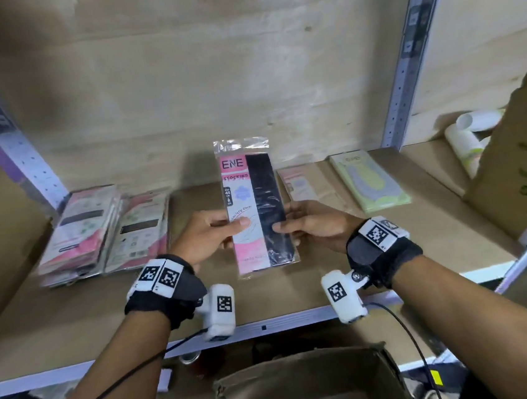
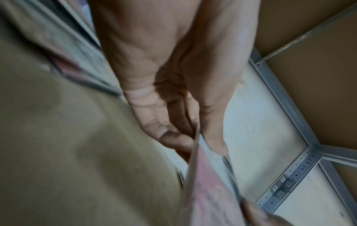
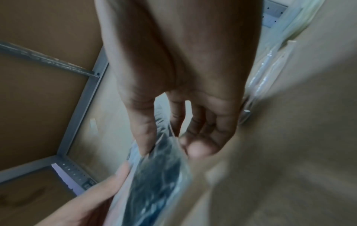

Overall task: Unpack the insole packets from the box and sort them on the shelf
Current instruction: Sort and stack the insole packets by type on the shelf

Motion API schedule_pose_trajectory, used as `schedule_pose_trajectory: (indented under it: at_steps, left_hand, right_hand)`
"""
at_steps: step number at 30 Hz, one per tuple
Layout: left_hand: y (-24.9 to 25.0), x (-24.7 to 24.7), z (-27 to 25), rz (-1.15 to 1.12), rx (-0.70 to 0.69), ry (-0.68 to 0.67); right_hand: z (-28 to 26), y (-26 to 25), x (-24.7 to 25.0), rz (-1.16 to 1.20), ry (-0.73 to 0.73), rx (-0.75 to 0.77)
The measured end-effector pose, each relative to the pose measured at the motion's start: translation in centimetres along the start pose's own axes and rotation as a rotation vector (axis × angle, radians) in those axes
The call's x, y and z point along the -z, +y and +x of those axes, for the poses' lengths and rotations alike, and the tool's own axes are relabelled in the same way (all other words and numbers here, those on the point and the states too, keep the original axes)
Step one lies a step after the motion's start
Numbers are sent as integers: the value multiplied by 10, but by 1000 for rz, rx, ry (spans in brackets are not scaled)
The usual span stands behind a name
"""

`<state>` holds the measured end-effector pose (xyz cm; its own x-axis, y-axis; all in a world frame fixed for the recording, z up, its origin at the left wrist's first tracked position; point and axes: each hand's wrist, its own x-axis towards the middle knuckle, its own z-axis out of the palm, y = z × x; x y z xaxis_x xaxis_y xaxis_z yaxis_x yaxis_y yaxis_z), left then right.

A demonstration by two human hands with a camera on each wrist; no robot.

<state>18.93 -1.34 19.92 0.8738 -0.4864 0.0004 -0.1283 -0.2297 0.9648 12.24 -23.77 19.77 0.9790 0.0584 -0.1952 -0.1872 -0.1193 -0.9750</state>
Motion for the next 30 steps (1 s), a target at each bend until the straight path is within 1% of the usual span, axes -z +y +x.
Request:
schedule_pose_trajectory:
  at_steps: [2, 4, 5, 7, 10, 12, 14, 20, 23, 28, 30]
  left_hand:
    - [-8, -6, 6, -59, 80, -14]
    - [-12, -9, 14, -77, 115, -11]
    - [-12, -8, 18, -83, 121, 11]
    - [-9, -1, 27, -121, 127, 114]
    - [-4, 16, 38, -206, 107, 284]
    - [-4, 27, 42, -215, 94, 358]
    - [-6, 32, 44, -184, 95, 400]
    - [-19, 38, 46, 54, -25, 381]
    - [-25, 46, 45, 90, -8, 383]
    - [-21, 50, 39, 113, 7, 409]
    - [-18, 49, 33, 153, -1, 394]
  right_hand:
    - [0, 5, -1, 13, -38, -24]
    - [0, 6, 2, 60, -63, -25]
    - [0, 5, 4, 75, -66, -20]
    - [-2, 1, 8, 96, -86, -11]
    - [-5, -3, 14, 40, -196, -3]
    - [-7, -3, 16, -22, -256, -10]
    - [-9, -2, 16, -47, -284, -24]
    - [-16, -1, 20, -102, -271, -70]
    - [-19, -3, 20, -125, -276, -91]
    - [-21, -3, 23, -40, -138, -82]
    - [-21, -3, 25, -8, -116, -75]
